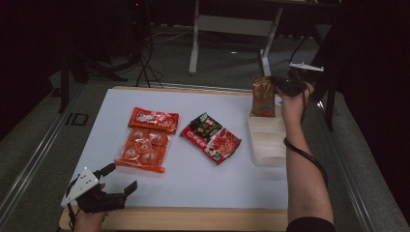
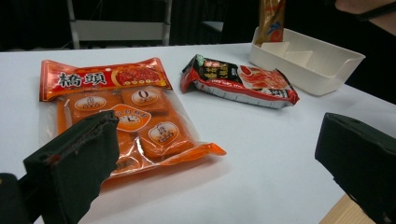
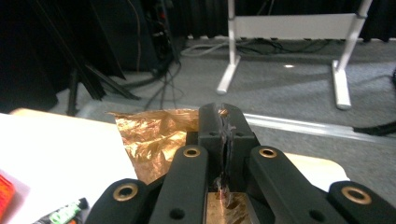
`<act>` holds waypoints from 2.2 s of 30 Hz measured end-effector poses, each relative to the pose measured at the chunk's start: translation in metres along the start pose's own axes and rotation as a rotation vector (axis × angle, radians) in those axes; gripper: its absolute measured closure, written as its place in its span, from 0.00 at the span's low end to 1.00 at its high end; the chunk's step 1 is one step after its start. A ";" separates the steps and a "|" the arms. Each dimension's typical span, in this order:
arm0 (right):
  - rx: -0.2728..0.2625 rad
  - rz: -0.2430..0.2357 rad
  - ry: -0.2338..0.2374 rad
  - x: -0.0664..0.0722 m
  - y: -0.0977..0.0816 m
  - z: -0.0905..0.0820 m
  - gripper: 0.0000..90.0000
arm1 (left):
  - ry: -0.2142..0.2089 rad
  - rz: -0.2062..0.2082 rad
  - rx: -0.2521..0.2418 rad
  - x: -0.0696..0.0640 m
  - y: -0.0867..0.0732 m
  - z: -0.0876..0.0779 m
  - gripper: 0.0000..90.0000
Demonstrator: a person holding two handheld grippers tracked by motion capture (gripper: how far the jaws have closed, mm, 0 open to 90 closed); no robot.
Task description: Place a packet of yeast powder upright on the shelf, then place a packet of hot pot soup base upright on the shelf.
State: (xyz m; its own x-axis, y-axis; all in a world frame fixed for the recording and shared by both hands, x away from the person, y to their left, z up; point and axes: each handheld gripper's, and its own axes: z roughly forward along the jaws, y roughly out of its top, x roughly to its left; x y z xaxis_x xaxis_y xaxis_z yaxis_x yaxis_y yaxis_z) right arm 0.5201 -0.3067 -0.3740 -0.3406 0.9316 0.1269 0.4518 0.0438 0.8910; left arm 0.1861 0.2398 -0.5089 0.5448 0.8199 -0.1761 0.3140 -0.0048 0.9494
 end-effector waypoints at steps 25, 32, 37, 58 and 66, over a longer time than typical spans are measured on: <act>0.064 0.034 -0.072 -0.021 -0.032 -0.004 0.78 | -0.007 0.006 0.005 -0.001 0.000 0.001 0.00; 0.010 0.026 -0.028 -0.011 -0.023 -0.021 0.55 | -0.008 0.011 0.010 -0.002 0.000 0.000 0.00; -0.017 0.031 -0.008 -0.001 -0.019 -0.036 0.43 | -0.014 0.011 0.014 -0.002 -0.001 0.001 0.00; -0.100 -0.057 0.217 0.064 -0.063 -0.105 0.15 | -0.097 0.021 0.050 -0.011 0.001 0.009 0.00; -0.103 -0.066 0.266 0.073 -0.087 -0.126 0.16 | -0.168 0.013 0.096 -0.020 0.010 0.018 0.00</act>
State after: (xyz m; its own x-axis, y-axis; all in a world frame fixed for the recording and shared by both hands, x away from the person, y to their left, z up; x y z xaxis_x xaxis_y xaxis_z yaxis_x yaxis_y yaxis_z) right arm 0.3518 -0.2882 -0.3868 -0.5767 0.8001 0.1650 0.3398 0.0513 0.9391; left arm 0.1919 0.2132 -0.5009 0.6688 0.7123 -0.2128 0.3744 -0.0754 0.9242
